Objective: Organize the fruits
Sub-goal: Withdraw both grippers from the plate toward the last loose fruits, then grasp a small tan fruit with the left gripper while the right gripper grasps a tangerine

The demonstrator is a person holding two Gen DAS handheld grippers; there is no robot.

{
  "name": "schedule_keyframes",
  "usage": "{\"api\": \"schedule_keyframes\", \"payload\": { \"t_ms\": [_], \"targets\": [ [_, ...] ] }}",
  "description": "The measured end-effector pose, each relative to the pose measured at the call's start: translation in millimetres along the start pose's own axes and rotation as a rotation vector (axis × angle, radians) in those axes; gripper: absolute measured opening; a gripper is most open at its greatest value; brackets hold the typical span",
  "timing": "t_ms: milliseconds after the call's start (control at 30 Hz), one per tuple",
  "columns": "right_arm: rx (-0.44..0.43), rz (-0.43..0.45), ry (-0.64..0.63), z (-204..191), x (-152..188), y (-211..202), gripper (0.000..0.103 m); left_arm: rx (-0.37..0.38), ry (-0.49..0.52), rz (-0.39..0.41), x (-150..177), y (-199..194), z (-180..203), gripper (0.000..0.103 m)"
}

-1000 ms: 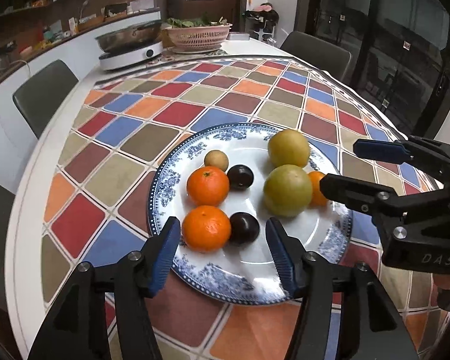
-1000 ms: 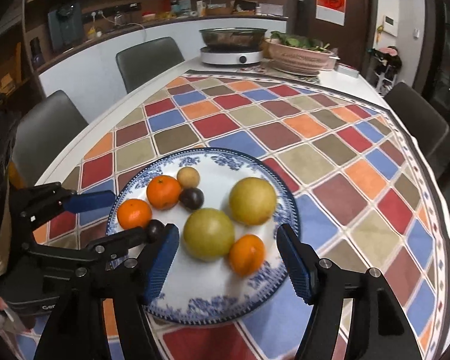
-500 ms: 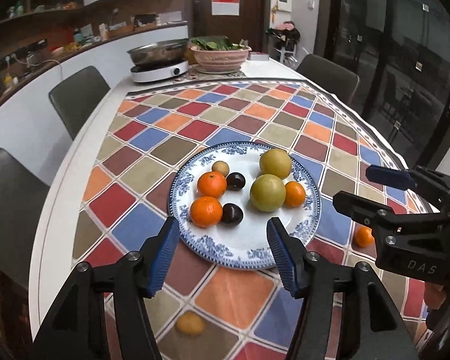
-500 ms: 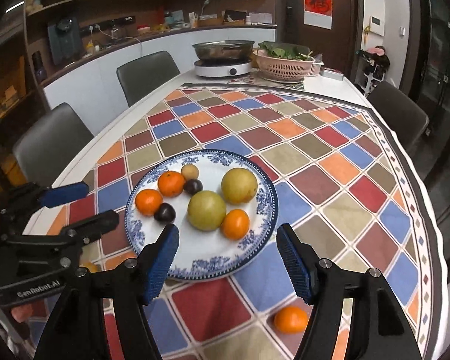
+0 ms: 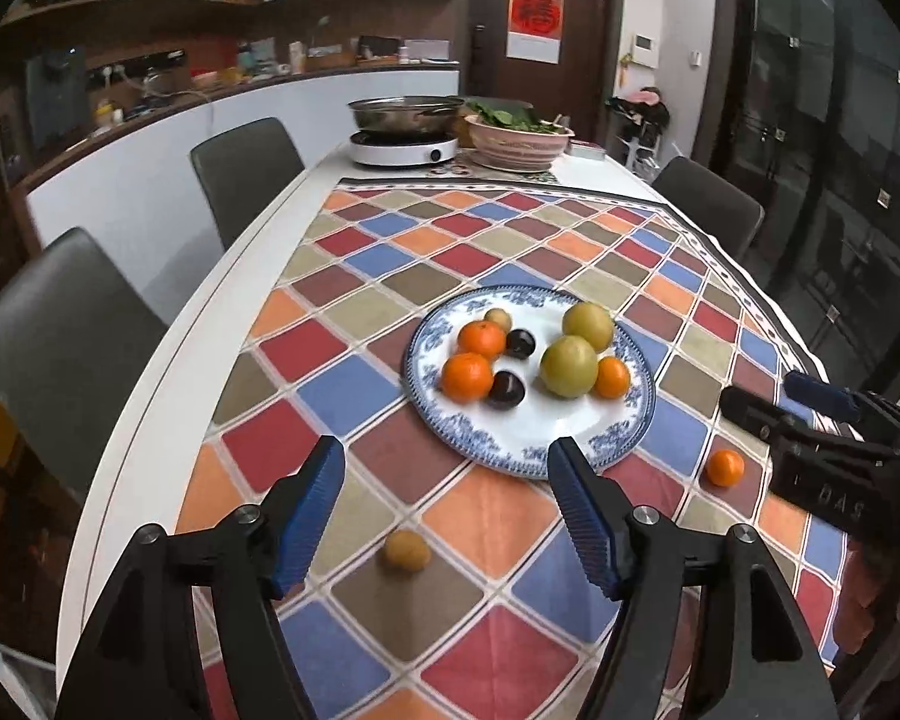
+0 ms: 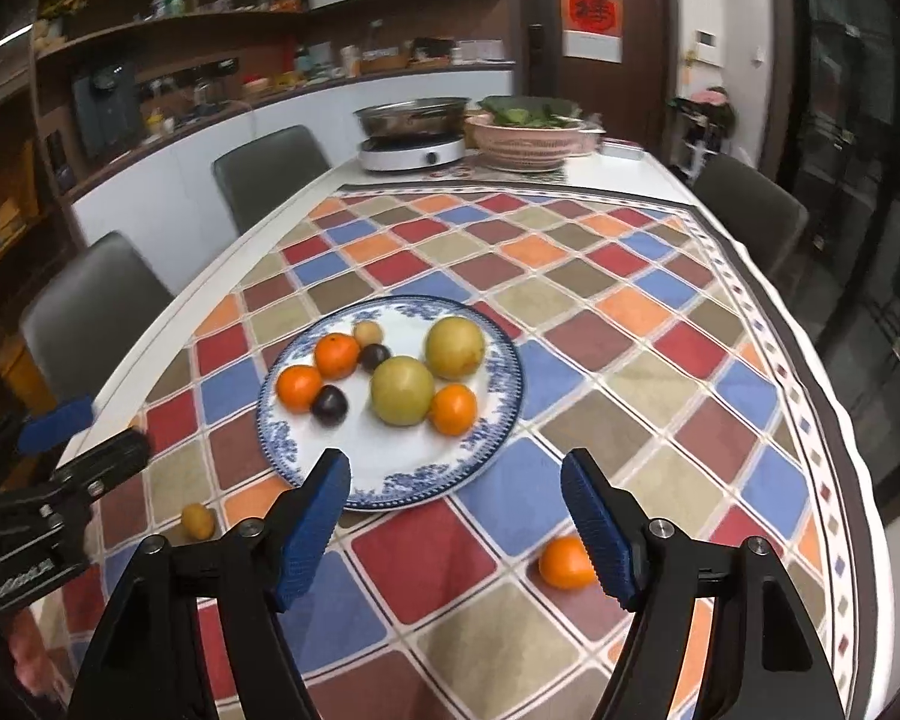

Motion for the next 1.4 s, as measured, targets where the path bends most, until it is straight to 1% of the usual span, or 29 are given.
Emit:
{"api": "schedule_keyframes", "payload": {
  "t_ms": [167, 233, 300, 400, 500, 600, 700, 900, 1000, 1067, 1167, 1300, 1367, 1400],
  "targets": [
    [0.057, 0.026, 0.075, 13.6, 9.3, -7.0, 0.073, -0.04, -0.043, 0.009, 20.3, -5.7, -6.6, 0.07],
    [0.073, 0.032, 0.112, 17.7, 17.9, -8.9, 0.073, -0.032, -0.084, 0.004, 29.8, -4.9, -10.0, 0.07],
    [0.088, 0.032, 0.121, 19.6, 26.3, -9.5, 0.073, -0.033, -0.11, -0.001, 37.8, -4.5, -11.9, 0.07],
    [0.095, 0.021, 0.143, 22.1, 44.8, -7.5, 0.073, -0.052, -0.112, -0.018, 55.6, -1.7, -12.2, 0.07],
    [0.107, 0.029, 0.133, 23.7, 60.6, -8.4, 0.073, -0.056, -0.107, -0.034, 71.4, 0.3, -10.2, 0.07],
    [0.133, 0.045, 0.112, 26.3, 68.1, -11.6, 0.073, -0.063, -0.106, -0.053, 89.9, 3.0, -8.3, 0.07],
    [0.152, 0.062, 0.136, 32.9, 74.4, -15.3, 0.073, -0.073, -0.109, -0.055, 98.9, 2.9, -7.5, 0.07],
    [0.192, 0.112, 0.214, 50.6, 74.6, -20.6, 0.073, -0.112, -0.103, -0.046, 97.7, 5.2, -7.1, 0.07],
    [0.213, 0.11, 0.229, 56.7, 74.4, -15.9, 0.073, -0.116, -0.092, -0.047, 96.1, 9.1, -6.9, 0.07],
    [0.21, 0.092, 0.227, 57.3, 75.3, -10.2, 0.073, -0.105, -0.091, -0.059, 93.8, 16.1, -7.5, 0.07],
    [0.216, 0.058, 0.208, 57.0, 75.6, 3.4, 0.073, -0.074, -0.116, -0.091, 90.9, 30.4, -9.6, 0.07],
    [0.204, 0.001, 0.194, 55.6, 73.5, 26.8, 0.073, -0.071, -0.112, -0.112, 85.3, 45.6, -10.1, 0.069],
    [0.206, -0.013, 0.194, 56.8, 72.8, 34.4, 0.073, -0.08, -0.104, -0.123, 83.0, 51.3, -10.1, 0.066],
    [0.213, -0.014, 0.197, 58.6, 71.8, 38.7, 0.072, -0.085, -0.102, -0.126, 81.9, 54.0, -10.5, 0.063]
  ]
}}
Point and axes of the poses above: each gripper's, at about its wrist camera, not at the fingertips, and y roughly the way its jaws point, z to its right, x to its underside, the point moved 8 cm from there along y, roughly the way its jaws point, and after that the axes turned 9 degrees about y, right-handed, at the moved point
